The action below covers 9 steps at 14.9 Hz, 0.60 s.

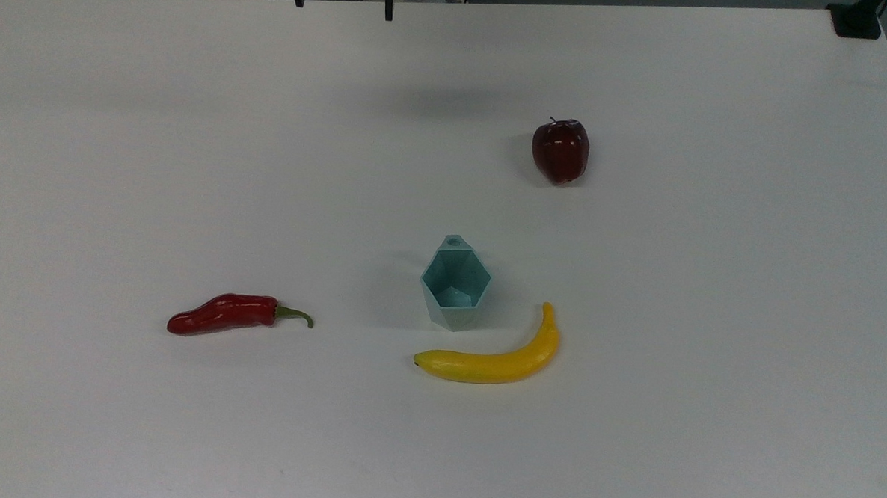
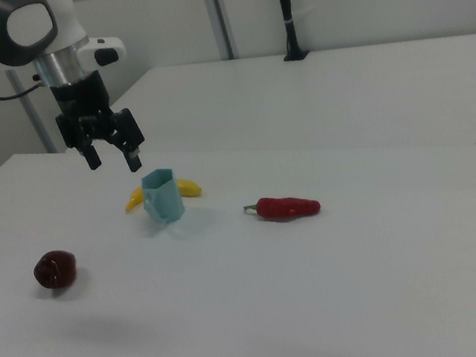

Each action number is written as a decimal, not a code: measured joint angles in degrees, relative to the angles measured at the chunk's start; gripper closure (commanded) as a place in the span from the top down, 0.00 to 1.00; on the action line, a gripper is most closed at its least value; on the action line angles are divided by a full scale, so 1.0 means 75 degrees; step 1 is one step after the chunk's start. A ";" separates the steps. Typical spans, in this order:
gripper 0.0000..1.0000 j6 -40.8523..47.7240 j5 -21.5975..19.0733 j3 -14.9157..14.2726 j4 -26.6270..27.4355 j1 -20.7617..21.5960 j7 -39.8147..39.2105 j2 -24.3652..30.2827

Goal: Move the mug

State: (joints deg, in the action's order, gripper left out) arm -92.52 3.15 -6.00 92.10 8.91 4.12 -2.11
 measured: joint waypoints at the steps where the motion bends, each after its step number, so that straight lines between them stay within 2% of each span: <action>1: 1.00 0.0000 0.0000 0.0006 0.0000 0.0013 0.0000 0.0000; 9: 1.00 0.0000 0.0000 0.0031 0.0005 0.0044 -0.0026 -0.0047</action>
State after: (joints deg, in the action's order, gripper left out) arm -92.52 3.15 -5.77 92.14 9.24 3.92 -2.46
